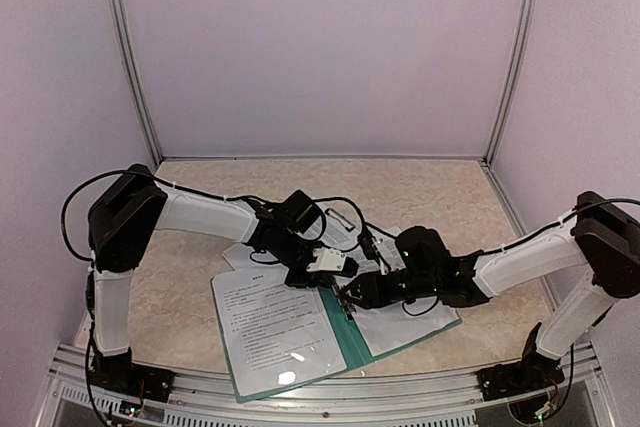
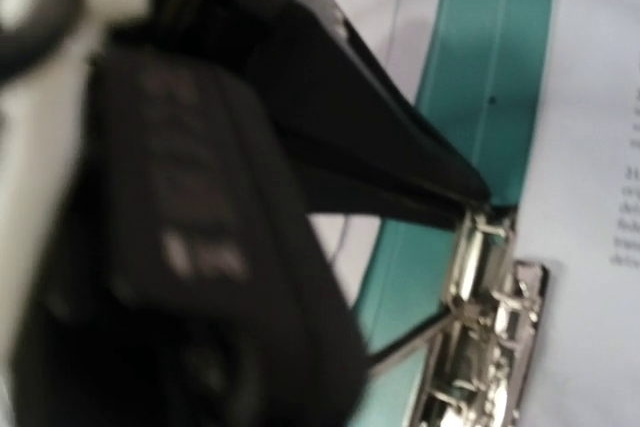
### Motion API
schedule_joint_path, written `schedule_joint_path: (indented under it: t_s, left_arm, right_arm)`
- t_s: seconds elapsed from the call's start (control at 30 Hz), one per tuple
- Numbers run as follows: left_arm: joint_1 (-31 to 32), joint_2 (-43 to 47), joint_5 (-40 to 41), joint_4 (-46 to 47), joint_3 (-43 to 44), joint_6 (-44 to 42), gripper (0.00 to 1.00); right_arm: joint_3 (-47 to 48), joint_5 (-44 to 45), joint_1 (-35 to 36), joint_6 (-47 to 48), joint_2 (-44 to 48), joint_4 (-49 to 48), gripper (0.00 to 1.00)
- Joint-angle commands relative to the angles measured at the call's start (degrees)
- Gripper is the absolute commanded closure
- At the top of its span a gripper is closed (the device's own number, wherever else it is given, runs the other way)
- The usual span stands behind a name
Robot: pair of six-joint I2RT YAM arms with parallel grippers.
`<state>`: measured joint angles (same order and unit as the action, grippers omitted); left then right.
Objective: Put the files into the folder
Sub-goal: Clamp the file at the center of the board.
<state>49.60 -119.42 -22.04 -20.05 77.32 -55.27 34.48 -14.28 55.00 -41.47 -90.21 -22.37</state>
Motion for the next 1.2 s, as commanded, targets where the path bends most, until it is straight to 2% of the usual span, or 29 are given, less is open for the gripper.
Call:
schedule_joint_path:
  t_s: [0.0,0.3,0.63,1.17]
  left_arm:
    - [0.75,-4.07,1.99,-6.27,-1.13,1.30,1.00]
    - [0.76,-4.15,1.94,-6.31,-1.13,1.47,1.00]
    - [0.76,-4.24,2.00,-6.45,-1.03,1.43,1.00]
    - [0.76,-4.54,2.26,-6.68,-0.71,1.52,1.00]
  right_arm:
    - [2.33,0.00,0.30,-0.11,-0.20,-0.33,0.59]
    - [3.78,-0.17,-0.30,-1.09,-2.86,0.23,0.61]
    - [3.65,-1.23,-0.69,-1.66,-3.98,0.32,0.75]
    - [0.30,-2.22,-0.68,-2.99,-4.07,-0.83,0.89]
